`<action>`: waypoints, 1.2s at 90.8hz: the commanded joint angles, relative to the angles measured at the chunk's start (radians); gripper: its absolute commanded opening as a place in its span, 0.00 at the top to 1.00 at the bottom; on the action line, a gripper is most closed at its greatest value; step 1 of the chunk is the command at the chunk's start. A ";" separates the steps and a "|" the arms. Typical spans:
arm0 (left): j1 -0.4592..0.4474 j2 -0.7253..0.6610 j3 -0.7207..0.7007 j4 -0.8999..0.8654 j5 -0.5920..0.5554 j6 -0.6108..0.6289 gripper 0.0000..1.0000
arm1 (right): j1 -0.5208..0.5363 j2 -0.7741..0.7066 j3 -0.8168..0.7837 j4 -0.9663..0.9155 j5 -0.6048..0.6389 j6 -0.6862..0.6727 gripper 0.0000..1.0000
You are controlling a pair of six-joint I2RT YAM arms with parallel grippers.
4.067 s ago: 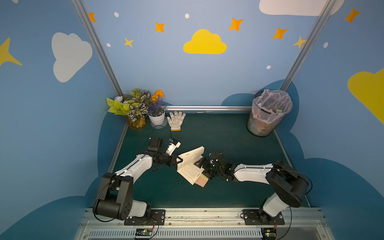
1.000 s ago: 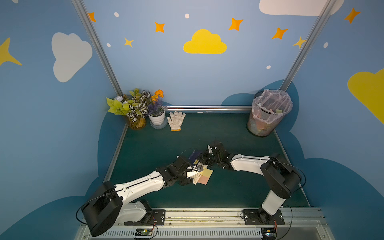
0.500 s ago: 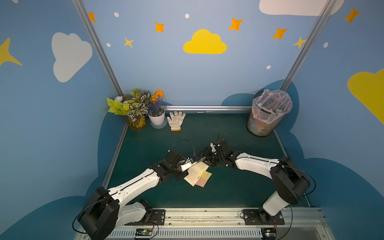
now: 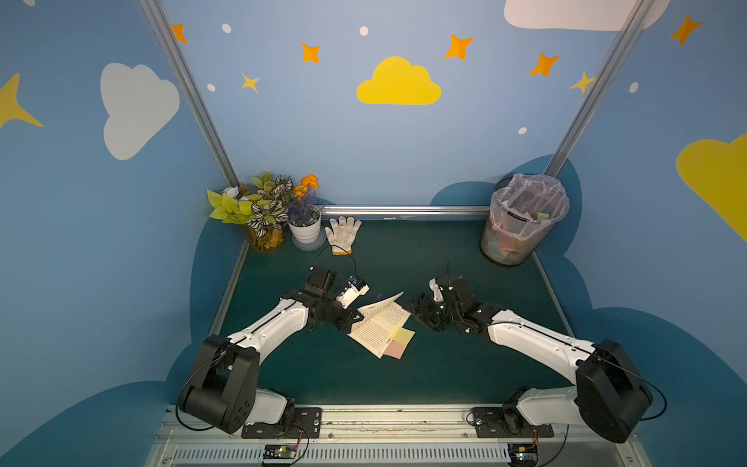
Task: Peel off the used sticky note
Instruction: Turn the page of the book at the center of the board, then tear off the note from the book.
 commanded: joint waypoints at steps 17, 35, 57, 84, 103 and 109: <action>0.056 0.129 0.065 -0.089 0.102 -0.057 0.97 | 0.005 -0.066 -0.118 -0.054 0.058 -0.025 0.31; 0.103 0.135 0.056 -0.080 0.143 -0.070 0.97 | 0.013 -0.008 -0.143 0.027 0.030 -0.004 0.32; 0.136 0.142 0.046 -0.078 0.171 -0.076 0.97 | 0.059 0.121 -0.081 0.114 0.004 0.009 0.35; 0.164 0.150 0.041 -0.072 0.191 -0.087 0.97 | 0.095 0.273 -0.016 0.263 -0.036 0.075 0.51; 0.166 0.143 0.037 -0.070 0.196 -0.084 0.97 | 0.085 0.284 -0.011 0.254 -0.010 0.080 0.88; 0.165 0.141 0.036 -0.069 0.199 -0.083 0.97 | 0.080 0.263 -0.022 0.240 0.016 0.082 0.96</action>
